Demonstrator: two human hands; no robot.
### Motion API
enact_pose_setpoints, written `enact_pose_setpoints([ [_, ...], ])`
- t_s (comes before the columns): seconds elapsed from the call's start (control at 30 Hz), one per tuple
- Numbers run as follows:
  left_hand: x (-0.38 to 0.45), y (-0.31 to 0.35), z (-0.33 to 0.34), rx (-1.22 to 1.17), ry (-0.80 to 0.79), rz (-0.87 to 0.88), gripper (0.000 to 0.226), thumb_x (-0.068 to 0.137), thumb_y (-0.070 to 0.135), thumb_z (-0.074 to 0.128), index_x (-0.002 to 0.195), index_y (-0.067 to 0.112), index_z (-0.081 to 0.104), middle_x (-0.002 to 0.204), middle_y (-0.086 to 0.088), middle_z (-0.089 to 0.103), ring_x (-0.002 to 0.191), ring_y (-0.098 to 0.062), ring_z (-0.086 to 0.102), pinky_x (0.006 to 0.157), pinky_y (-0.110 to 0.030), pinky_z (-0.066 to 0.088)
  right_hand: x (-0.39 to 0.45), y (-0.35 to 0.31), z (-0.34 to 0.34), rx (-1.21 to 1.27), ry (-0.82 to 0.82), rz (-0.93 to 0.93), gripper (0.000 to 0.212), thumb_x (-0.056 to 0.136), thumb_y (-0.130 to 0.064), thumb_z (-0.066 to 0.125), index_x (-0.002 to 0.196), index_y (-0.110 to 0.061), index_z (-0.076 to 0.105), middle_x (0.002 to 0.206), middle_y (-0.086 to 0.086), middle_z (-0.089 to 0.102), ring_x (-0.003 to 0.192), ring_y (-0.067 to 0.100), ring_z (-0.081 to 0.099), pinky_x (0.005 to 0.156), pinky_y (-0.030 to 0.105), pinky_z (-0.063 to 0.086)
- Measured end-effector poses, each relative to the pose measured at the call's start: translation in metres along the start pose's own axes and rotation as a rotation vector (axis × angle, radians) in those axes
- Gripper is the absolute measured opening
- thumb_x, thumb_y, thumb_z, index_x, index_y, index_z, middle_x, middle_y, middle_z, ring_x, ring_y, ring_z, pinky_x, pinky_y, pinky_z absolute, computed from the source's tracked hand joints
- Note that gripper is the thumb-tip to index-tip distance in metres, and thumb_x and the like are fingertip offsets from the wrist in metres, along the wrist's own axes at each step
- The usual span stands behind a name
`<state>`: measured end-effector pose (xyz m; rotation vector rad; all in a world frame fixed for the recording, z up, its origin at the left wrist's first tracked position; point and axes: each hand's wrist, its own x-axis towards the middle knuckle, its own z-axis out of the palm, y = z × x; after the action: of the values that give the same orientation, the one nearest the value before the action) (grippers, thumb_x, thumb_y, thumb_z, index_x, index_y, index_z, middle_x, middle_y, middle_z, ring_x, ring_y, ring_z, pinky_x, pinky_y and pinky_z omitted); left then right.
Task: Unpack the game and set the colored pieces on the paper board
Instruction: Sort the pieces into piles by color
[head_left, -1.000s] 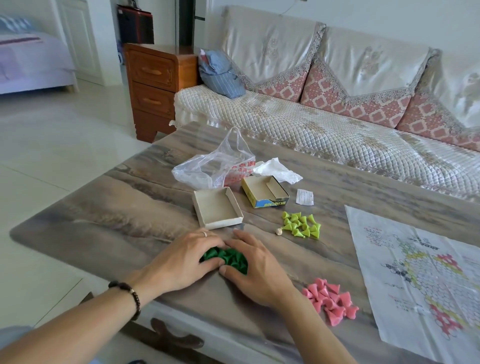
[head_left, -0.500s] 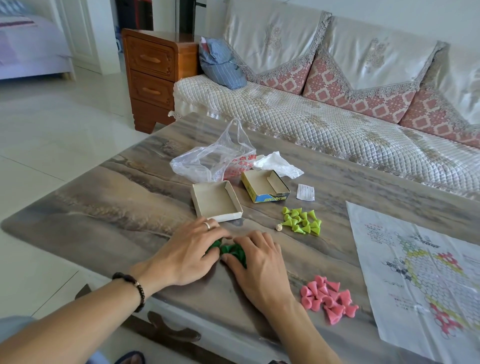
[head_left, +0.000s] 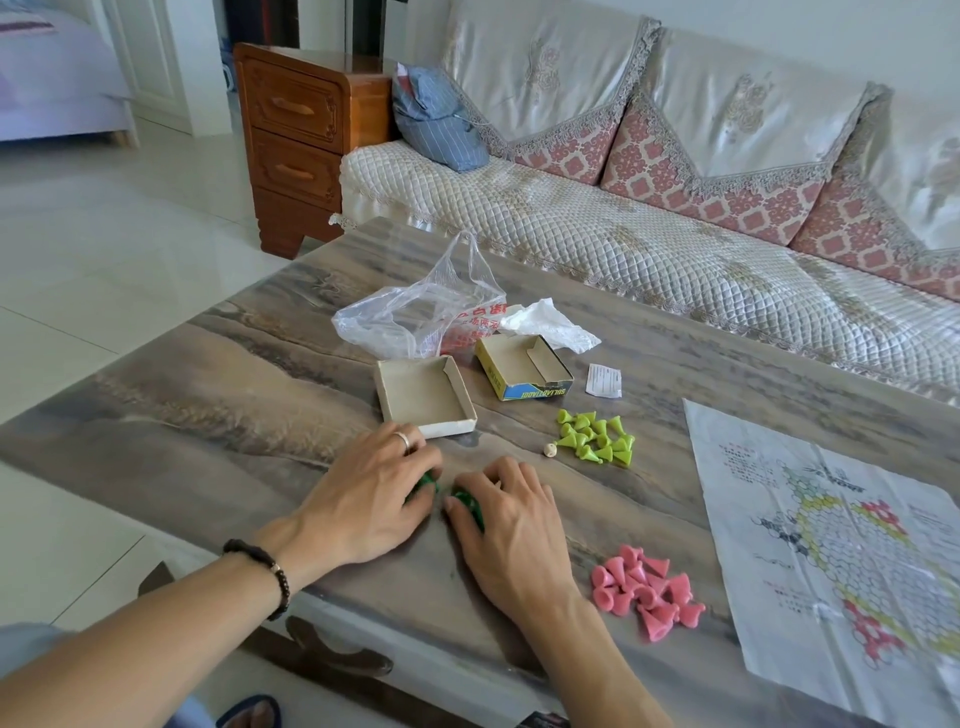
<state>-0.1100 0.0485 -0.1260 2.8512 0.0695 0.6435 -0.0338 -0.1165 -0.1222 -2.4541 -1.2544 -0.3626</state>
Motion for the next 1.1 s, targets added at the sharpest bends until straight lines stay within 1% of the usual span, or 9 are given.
enact_pose_setpoints([
  [0.07, -0.001, 0.000, 0.001, 0.054, 0.010, -0.007, 0.023, 0.088, 0.038, 0.038, 0.086, 0.022, 0.053, 0.087, 0.005, 0.047, 0.085, -0.019, 0.048, 0.066, -0.039, 0.047, 0.002, -0.001, 0.001, 0.005, 0.007, 0.015, 0.026, 0.091, -0.043, 0.045, 0.083, -0.022, 0.058, 0.084, -0.004, 0.049, 0.077, 0.019, 0.052, 0.058, 0.034, 0.045],
  [0.17, -0.002, 0.004, 0.001, 0.086, 0.021, -0.019, 0.021, 0.091, 0.039, 0.039, 0.083, 0.022, 0.048, 0.082, 0.004, 0.048, 0.079, -0.022, 0.052, 0.058, -0.041, 0.048, 0.003, -0.003, 0.002, -0.036, 0.070, 0.035, 0.024, 0.089, -0.038, 0.049, 0.072, -0.021, 0.047, 0.073, -0.004, 0.048, 0.060, 0.020, 0.053, 0.044, 0.028, 0.030],
  [0.27, -0.003, 0.010, 0.001, 0.140, 0.072, -0.010, 0.021, 0.091, 0.036, 0.043, 0.076, 0.020, 0.043, 0.071, 0.003, 0.050, 0.067, -0.024, 0.055, 0.046, -0.036, 0.042, 0.003, -0.005, -0.001, -0.065, 0.119, 0.056, 0.027, 0.085, -0.036, 0.050, 0.066, -0.023, 0.037, 0.062, -0.003, 0.050, 0.048, 0.021, 0.050, 0.042, 0.026, 0.022],
  [0.4, -0.002, 0.015, -0.004, 0.161, 0.109, -0.025, 0.027, 0.089, 0.033, 0.045, 0.066, 0.020, 0.039, 0.055, 0.001, 0.049, 0.053, -0.025, 0.053, 0.042, -0.031, 0.035, 0.002, -0.005, -0.002, -0.079, 0.131, 0.072, 0.034, 0.083, -0.034, 0.054, 0.064, -0.024, 0.027, 0.057, -0.001, 0.050, 0.048, 0.022, 0.049, 0.044, 0.026, 0.019],
  [0.53, -0.003, 0.017, -0.006, 0.189, 0.119, -0.034, 0.030, 0.088, 0.032, 0.046, 0.062, 0.018, 0.045, 0.049, -0.002, 0.050, 0.044, -0.026, 0.052, 0.040, -0.030, 0.033, 0.002, -0.006, 0.000, -0.095, 0.114, 0.109, 0.031, 0.082, -0.033, 0.053, 0.060, -0.023, 0.034, 0.063, -0.001, 0.051, 0.058, 0.023, 0.052, 0.044, 0.027, 0.020],
  [0.7, -0.003, 0.016, -0.006, 0.176, 0.129, -0.005, 0.033, 0.088, 0.031, 0.048, 0.058, 0.017, 0.045, 0.046, -0.003, 0.046, 0.039, -0.027, 0.047, 0.038, -0.029, 0.030, 0.003, -0.005, -0.004, -0.098, 0.114, 0.080, 0.038, 0.077, -0.030, 0.063, 0.061, -0.024, 0.029, 0.052, 0.000, 0.052, 0.046, 0.023, 0.049, 0.044, 0.024, 0.019],
  [0.8, -0.003, 0.017, -0.006, 0.154, 0.134, -0.007, 0.034, 0.085, 0.023, 0.062, 0.056, 0.016, 0.045, 0.045, -0.003, 0.045, 0.038, -0.025, 0.046, 0.036, -0.029, 0.030, 0.006, -0.003, -0.006, -0.102, 0.113, 0.057, 0.037, 0.076, -0.032, 0.059, 0.060, -0.023, 0.027, 0.046, 0.004, 0.050, 0.039, 0.029, 0.046, 0.041, 0.025, 0.018],
  [1.0, -0.002, 0.015, -0.004, 0.112, 0.130, -0.068, 0.040, 0.074, 0.017, 0.076, 0.053, 0.017, 0.042, 0.043, -0.002, 0.044, 0.037, -0.025, 0.044, 0.039, -0.028, 0.024, 0.026, 0.001, 0.000, -0.032, 0.091, 0.088, 0.036, 0.077, -0.037, 0.043, 0.052, -0.018, 0.025, 0.040, 0.008, 0.045, 0.035, 0.035, 0.042, 0.037, 0.029, 0.028],
  [1.1, -0.001, 0.015, -0.004, 0.085, 0.123, -0.081, 0.043, 0.075, 0.017, 0.075, 0.052, 0.018, 0.039, 0.043, -0.001, 0.042, 0.036, -0.022, 0.039, 0.040, -0.027, 0.023, 0.030, 0.004, 0.000, 0.074, 0.058, 0.184, 0.042, 0.080, -0.033, 0.047, 0.048, -0.018, 0.025, 0.047, 0.011, 0.050, 0.046, 0.035, 0.047, 0.046, 0.033, 0.039],
])
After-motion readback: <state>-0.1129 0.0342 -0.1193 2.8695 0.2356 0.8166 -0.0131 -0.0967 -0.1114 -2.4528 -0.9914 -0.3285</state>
